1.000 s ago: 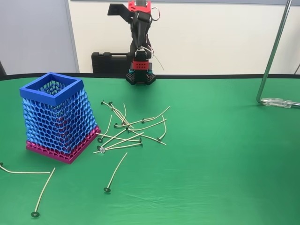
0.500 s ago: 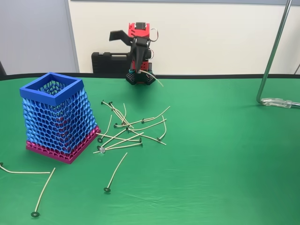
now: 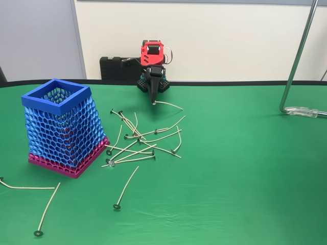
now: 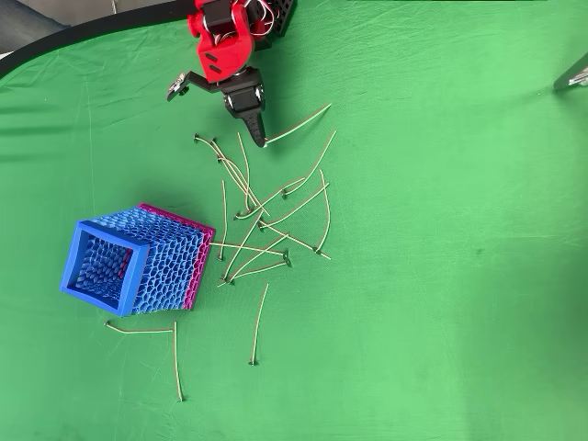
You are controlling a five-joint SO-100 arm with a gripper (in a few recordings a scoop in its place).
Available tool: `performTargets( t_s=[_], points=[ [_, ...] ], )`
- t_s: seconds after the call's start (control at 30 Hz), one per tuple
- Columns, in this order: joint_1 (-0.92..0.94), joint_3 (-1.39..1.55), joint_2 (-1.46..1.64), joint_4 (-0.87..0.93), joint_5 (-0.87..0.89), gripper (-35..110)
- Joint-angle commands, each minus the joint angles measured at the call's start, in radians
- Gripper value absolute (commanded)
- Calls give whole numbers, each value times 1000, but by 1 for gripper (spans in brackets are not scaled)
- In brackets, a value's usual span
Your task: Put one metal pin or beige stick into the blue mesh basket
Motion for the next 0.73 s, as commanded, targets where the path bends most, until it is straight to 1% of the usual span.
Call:
performTargets(
  t_s=[0.0, 0.7],
  points=[
    [-14, 5, 9, 23, 8, 1],
    [-12, 5, 9, 26, 18, 1]
  ],
)
